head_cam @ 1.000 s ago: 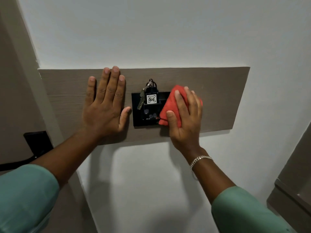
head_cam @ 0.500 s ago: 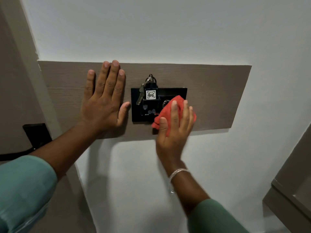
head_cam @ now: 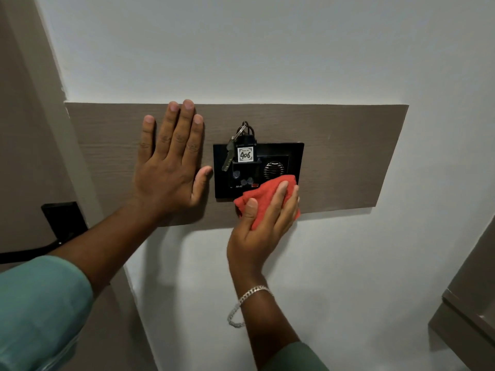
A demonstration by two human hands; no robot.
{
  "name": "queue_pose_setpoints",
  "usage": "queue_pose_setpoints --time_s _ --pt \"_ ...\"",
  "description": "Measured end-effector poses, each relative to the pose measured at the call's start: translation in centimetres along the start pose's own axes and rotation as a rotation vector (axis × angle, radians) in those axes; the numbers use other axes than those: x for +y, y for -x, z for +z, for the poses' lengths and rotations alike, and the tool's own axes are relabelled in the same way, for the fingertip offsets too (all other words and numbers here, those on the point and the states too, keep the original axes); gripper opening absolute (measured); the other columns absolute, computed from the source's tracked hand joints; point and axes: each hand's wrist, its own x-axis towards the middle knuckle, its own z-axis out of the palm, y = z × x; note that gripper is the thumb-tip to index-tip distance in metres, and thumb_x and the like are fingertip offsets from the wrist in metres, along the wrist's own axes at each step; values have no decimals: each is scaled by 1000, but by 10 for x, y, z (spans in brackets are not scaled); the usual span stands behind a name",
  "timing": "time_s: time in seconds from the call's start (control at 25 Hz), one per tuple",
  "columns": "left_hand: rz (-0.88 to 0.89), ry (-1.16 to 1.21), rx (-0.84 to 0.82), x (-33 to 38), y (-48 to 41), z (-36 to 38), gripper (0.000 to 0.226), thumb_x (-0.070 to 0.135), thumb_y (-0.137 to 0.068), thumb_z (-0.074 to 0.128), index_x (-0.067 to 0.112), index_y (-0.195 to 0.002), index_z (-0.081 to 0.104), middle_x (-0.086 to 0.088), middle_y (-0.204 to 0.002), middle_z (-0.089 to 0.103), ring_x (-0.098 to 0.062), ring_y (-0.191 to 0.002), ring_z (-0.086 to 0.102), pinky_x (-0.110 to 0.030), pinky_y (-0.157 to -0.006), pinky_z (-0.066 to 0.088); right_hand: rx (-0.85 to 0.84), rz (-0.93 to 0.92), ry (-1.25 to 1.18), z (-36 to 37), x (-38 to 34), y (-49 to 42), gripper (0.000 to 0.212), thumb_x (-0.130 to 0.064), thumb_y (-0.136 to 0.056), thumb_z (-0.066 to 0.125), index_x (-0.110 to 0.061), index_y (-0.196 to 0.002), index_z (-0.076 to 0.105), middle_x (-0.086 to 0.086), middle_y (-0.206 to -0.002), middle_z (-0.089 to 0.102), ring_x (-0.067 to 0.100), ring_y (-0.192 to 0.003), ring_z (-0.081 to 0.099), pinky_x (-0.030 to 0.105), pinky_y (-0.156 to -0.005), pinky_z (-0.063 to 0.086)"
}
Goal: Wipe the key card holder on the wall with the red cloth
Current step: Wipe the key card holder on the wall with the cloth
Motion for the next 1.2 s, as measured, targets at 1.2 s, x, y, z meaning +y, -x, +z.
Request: queue_pose_setpoints --time_s 1.2 --pt "-13 33 49 0 3 5 79 48 -95 33 4 -158 13 -14 -166 6 -29 -155 3 -54 -124 8 -248 -707 108 -51 7 -111 36 -27 -89 56 -14 -121 65 14 -130 60 36 -121 53 56 -106 38"
